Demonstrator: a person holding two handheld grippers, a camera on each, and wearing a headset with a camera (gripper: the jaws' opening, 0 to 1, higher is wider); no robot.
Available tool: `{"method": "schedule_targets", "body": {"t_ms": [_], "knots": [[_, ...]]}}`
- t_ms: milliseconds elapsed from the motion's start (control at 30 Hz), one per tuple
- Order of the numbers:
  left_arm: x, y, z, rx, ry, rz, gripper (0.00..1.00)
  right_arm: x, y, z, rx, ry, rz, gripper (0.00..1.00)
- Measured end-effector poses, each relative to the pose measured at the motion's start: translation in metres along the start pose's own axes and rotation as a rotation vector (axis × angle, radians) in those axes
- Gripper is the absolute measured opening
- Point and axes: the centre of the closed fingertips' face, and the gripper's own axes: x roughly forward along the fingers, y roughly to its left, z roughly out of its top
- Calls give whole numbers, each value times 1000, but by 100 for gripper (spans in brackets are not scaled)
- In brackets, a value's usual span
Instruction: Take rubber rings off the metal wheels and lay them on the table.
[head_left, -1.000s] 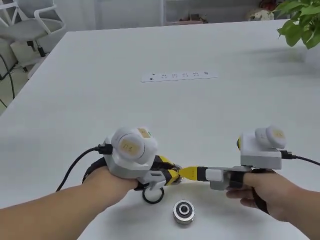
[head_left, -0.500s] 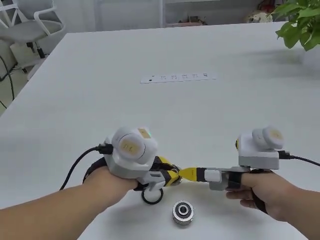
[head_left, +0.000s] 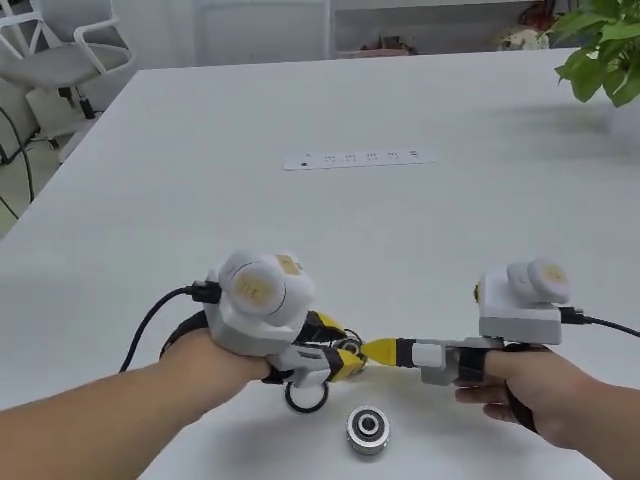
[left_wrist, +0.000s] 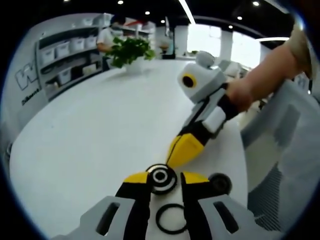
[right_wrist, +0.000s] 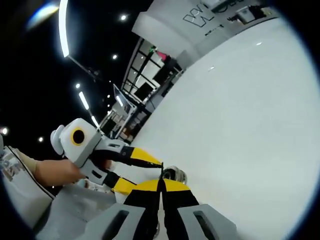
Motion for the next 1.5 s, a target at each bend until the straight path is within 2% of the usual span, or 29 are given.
{"method": "schedule_targets", "body": {"t_ms": [267, 633, 933, 1167, 1500], "knots": [[-21, -3, 0, -10, -18, -15, 31, 0, 0, 1, -1, 0, 4, 0], [-54, -5, 4, -53, -72, -7, 40, -1, 7, 5, -6, -4, 20, 0], [-83, -3, -3, -73, -87, 25, 50, 3, 21, 6, -15, 9, 56, 0], [-102, -2, -6, -101, -120, 51, 56, 8, 36, 0, -27, 40, 80, 0], [-119, -8, -9, -106, -139, 70, 66, 16, 50, -10, -33, 91, 101, 0]]}}
